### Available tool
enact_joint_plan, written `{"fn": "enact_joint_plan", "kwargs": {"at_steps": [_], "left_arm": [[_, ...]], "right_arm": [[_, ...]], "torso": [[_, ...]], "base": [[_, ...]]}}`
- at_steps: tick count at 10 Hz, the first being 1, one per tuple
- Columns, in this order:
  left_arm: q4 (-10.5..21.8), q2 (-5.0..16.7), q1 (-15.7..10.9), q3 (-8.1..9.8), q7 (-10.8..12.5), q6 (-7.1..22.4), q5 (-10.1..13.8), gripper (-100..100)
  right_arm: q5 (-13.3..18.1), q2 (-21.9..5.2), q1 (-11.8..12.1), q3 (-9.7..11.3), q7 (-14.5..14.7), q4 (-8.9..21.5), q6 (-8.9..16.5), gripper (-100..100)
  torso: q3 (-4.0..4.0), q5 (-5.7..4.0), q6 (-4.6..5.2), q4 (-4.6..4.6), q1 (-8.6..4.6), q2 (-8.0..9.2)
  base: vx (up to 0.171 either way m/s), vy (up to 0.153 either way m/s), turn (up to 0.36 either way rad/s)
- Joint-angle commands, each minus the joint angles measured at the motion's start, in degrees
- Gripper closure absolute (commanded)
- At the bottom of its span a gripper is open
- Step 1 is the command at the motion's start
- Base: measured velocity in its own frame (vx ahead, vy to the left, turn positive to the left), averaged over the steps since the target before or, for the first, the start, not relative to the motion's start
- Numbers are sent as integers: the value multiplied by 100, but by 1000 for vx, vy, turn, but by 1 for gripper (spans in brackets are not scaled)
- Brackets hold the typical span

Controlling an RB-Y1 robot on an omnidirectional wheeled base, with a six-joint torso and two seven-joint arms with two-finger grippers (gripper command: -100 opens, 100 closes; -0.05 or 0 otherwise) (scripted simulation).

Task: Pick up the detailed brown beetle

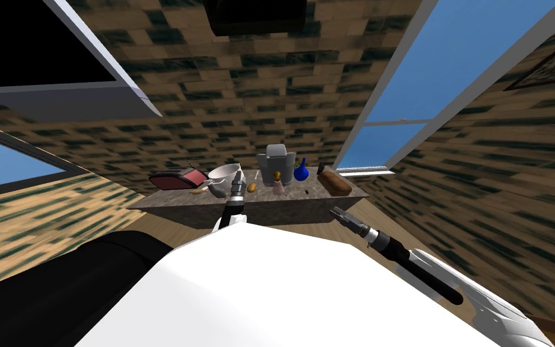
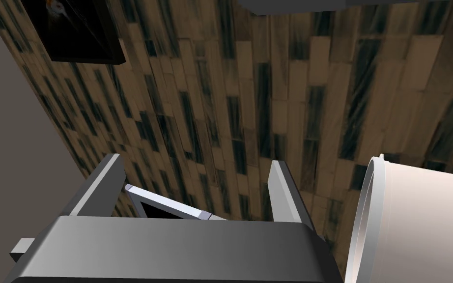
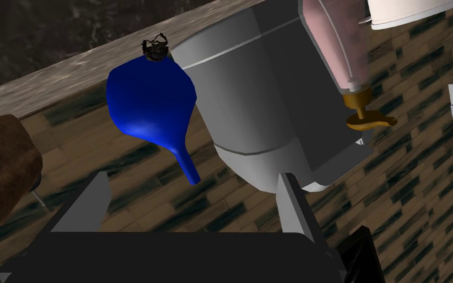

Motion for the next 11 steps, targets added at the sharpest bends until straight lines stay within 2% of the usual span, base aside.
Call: {"fn": "enact_joint_plan", "kwargs": {"at_steps": [1,2,3,4,5,6,7,8,9,10,11], "left_arm": [[0,0,0,0,0,0,0,0],[0,0,-1,-1,0,0,0,0],[0,0,0,0,0,0,0,0],[0,0,-1,-1,0,0,0,0],[0,0,0,0,0,0,0,0],[0,0,-1,-1,0,0,0,0],[0,0,0,0,0,0,0,0],[0,0,-1,-1,0,0,0,0],[0,0,0,0,0,0,0,0],[0,0,-1,0,0,0,0,0],[0,0,0,0,0,0,0,0]], "right_arm": [[213,-286,-47,77,106,251,-43,-100],[213,-345,-47,77,106,251,-43,-100],[410,-563,-122,163,194,495,-75,-100],[410,-605,-122,163,194,495,-75,-100],[609,-835,-201,250,278,719,-101,-100],[609,-853,-201,250,278,735,-101,-100],[808,-1088,-282,338,356,971,-121,-100],[808,-1088,-282,338,356,971,-121,-100],[1008,-1309,-365,426,430,1172,-135,-100],[1008,-1309,-365,426,430,1200,-135,-100],[1206,-1515,-448,514,497,1365,-143,-100]], "torso": [[0,0,0,0,0,0],[0,0,-4,0,5,0],[0,0,0,0,2,0],[0,1,-4,0,5,-1],[0,0,0,0,3,0],[0,2,-4,0,8,0],[0,0,1,0,6,1],[0,2,-4,0,12,1],[1,1,2,1,8,2],[1,2,-4,0,9,1],[1,0,2,0,6,2]], "base": [[3,34,185],[4,24,91],[6,31,194],[5,26,118],[3,42,237],[3,30,104],[0,50,206],[2,34,116],[3,38,210],[4,29,121],[1,55,238]]}}
